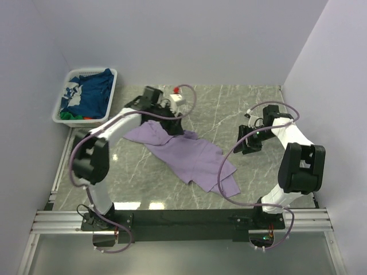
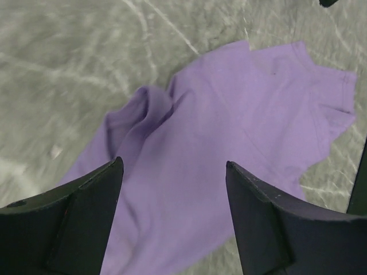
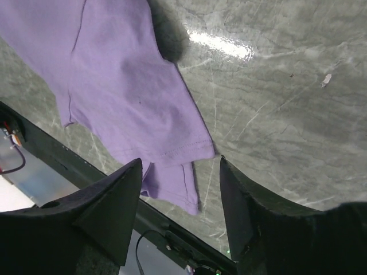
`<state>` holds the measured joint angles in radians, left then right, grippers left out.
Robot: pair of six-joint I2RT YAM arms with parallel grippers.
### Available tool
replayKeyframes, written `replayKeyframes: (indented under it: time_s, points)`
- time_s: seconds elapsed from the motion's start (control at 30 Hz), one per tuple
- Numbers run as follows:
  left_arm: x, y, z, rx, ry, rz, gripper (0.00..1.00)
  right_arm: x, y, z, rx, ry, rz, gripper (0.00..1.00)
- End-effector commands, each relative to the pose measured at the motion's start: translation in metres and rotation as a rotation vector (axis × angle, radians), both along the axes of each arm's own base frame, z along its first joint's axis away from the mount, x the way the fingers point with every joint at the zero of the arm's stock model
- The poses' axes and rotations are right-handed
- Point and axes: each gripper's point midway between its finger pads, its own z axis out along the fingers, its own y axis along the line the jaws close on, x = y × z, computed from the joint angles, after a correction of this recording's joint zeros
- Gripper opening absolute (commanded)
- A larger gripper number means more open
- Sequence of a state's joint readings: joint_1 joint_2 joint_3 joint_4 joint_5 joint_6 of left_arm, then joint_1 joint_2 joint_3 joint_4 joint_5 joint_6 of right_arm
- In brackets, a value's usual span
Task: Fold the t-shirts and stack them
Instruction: Move the tshirt to the center of the board
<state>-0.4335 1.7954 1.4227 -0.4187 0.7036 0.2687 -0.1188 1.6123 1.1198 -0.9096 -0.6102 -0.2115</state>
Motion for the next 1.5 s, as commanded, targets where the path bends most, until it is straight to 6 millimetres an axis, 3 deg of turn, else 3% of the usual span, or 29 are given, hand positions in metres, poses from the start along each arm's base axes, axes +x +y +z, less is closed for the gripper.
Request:
replayKeyframes:
  time_s: [0.0,0.2,0.27,0.3,0.63,0.73,0.8,0.97,1.03,1.07,1.17,1.23,1.33,1.37,1.43,1.47]
  points:
    - [0.021,-0.039,0.003,-0.004,-0.106,-0.081,0.77,0.004,-0.001,0.002,0.019,0.000,-0.019,0.63]
    - [0.017,-0.095,-0.018,0.006,-0.138,-0.213,0.79,0.005,-0.014,0.001,0.040,0.012,-0.071,0.62]
    - [0.013,-0.107,-0.036,0.021,-0.105,-0.241,0.79,0.007,-0.020,0.005,0.073,0.015,-0.096,0.62]
    - [0.017,-0.112,-0.033,0.020,-0.121,-0.243,0.79,0.007,-0.022,0.006,0.081,0.016,-0.102,0.62]
    - [0.009,-0.137,-0.075,0.064,-0.085,-0.309,0.77,0.004,-0.046,0.014,0.078,0.010,-0.145,0.63]
    - [0.010,-0.139,-0.081,0.063,-0.068,-0.311,0.71,0.005,-0.049,0.015,0.073,0.005,-0.150,0.63]
    - [0.009,-0.140,-0.083,0.066,-0.059,-0.320,0.55,0.005,-0.051,0.016,0.068,0.000,-0.151,0.63]
    - [0.003,-0.138,-0.082,0.072,-0.052,-0.345,0.38,0.006,-0.057,0.018,0.064,-0.003,-0.158,0.63]
    - [-0.003,-0.138,-0.080,0.066,-0.032,-0.365,0.30,0.007,-0.058,0.019,0.063,-0.005,-0.162,0.63]
    - [-0.002,-0.139,-0.077,0.062,-0.038,-0.375,0.16,0.008,-0.059,0.019,0.060,-0.009,-0.162,0.63]
    - [-0.008,-0.138,-0.065,0.051,-0.030,-0.396,0.00,0.008,-0.062,0.020,0.054,-0.014,-0.167,0.63]
    - [-0.011,-0.135,-0.055,0.039,-0.030,-0.399,0.00,0.008,-0.062,0.020,0.053,-0.016,-0.165,0.62]
    - [-0.021,-0.127,-0.019,0.002,-0.063,-0.413,0.00,0.008,-0.061,0.021,0.063,-0.019,-0.162,0.61]
    - [-0.030,-0.119,0.001,-0.003,-0.083,-0.428,0.00,0.008,-0.060,0.022,0.066,-0.021,-0.163,0.61]
    - [-0.045,-0.104,0.019,0.003,-0.087,-0.453,0.00,0.008,-0.059,0.024,0.080,-0.021,-0.160,0.61]
    - [-0.068,-0.085,0.032,0.027,-0.081,-0.500,0.00,0.009,-0.058,0.025,0.082,-0.025,-0.154,0.61]
